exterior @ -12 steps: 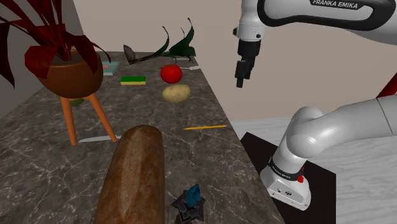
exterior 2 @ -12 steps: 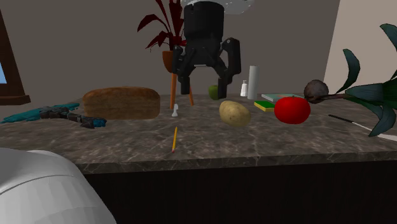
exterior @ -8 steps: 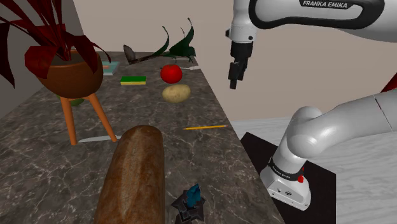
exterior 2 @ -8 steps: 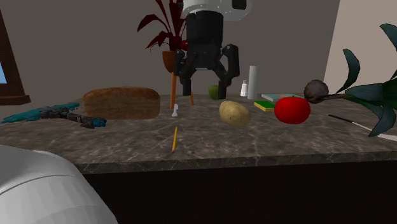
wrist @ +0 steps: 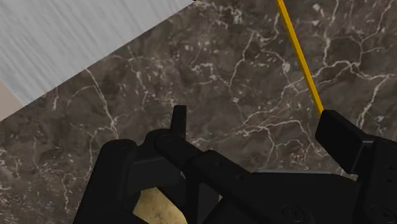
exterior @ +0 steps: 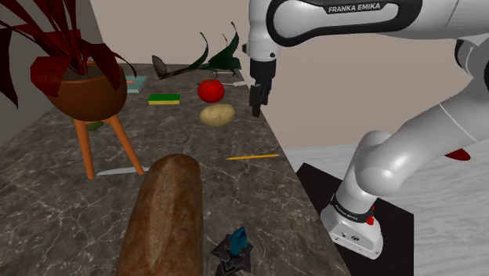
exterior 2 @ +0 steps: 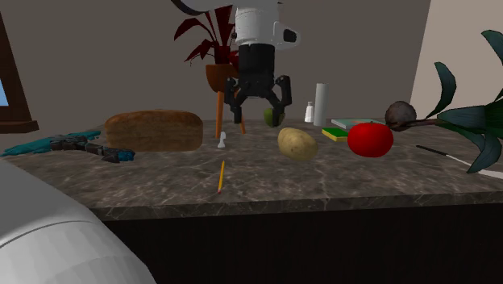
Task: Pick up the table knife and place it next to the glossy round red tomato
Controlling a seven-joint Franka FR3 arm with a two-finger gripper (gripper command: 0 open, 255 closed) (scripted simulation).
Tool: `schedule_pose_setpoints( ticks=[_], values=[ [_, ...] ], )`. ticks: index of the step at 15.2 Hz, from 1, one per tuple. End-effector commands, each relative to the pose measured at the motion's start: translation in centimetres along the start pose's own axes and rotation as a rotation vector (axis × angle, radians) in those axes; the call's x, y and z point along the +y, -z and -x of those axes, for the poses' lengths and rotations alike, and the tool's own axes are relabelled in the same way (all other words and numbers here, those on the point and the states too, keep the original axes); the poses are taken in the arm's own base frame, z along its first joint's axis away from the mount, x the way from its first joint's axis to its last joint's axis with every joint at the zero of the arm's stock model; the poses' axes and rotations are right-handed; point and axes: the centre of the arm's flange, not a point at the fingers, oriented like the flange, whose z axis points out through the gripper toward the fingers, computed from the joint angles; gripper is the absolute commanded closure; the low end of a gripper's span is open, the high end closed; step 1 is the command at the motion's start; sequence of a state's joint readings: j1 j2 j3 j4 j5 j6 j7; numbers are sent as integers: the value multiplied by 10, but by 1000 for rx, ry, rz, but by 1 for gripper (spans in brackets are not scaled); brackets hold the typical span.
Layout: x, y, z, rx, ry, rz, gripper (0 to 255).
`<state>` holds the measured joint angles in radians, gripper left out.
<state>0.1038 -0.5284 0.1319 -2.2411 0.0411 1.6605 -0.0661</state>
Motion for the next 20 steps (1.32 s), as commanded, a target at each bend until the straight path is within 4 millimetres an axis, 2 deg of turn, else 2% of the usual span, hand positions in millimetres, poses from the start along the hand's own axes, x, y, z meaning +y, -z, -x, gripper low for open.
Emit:
schedule_pose_setpoints(
  ticks=[1,10,20],
  values=[
    [-14,-6,-21,5,39,0,0],
    [-87,-27,-109,24,208,0,0],
    [-184,-48,-192,44,397,-1,0]
  ],
)
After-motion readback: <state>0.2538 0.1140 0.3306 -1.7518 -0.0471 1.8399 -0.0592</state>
